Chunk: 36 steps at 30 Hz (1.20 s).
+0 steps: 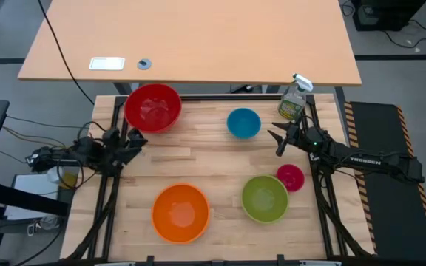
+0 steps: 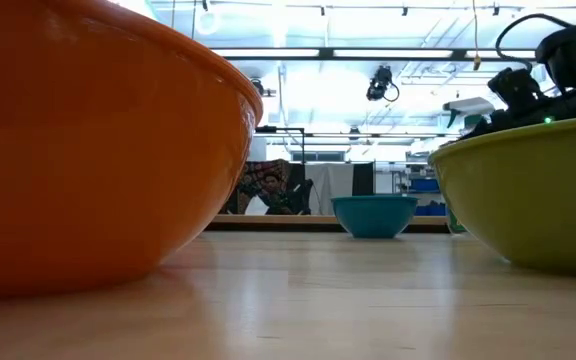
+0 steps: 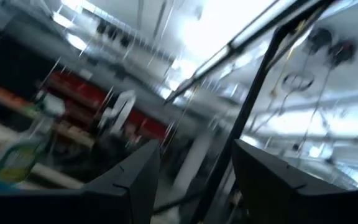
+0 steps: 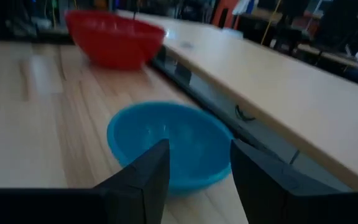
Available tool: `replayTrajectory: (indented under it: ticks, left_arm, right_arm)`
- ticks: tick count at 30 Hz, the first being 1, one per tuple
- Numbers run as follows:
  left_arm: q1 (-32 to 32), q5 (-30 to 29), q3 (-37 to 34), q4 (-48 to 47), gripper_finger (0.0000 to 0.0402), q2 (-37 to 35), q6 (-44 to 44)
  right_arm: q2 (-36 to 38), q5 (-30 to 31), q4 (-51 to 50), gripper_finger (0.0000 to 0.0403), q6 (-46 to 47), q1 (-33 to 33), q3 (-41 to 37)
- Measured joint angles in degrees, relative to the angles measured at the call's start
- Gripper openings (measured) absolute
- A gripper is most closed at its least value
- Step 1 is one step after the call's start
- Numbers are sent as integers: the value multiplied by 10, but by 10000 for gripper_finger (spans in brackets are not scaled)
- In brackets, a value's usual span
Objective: Nest bowls inside each other
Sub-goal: Stack the orange bowl on top of the red bowl
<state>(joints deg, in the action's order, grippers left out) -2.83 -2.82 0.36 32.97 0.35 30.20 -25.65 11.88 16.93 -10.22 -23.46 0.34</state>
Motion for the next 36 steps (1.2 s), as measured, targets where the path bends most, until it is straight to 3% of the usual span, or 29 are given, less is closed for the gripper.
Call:
replayTrajectory:
  ticks: [3,6,9,11,16,20,26,36]
  left_arm:
    - [0,0,0,52,203,0,-10]
    - [0,0,0,76,203,0,-27]
    - [0,0,0,85,203,0,-26]
    - [0,0,0,91,203,0,-23]
    - [0,-9,0,99,203,0,-14]
    - [0,-64,0,98,203,0,47]
    - [0,-158,0,97,203,0,53]
    - [0,-161,0,97,203,0,71]
  right_arm:
    - [0,-15,56,176,43,0,0]
    - [0,-18,147,176,202,0,0]
    - [1,17,227,176,384,-3,0]
    - [1,41,261,176,453,-6,0]
    - [1,79,310,176,517,-9,0]
    - [1,78,324,176,592,-9,0]
    - [1,81,324,176,677,-9,0]
    - [-23,82,322,176,748,26,33]
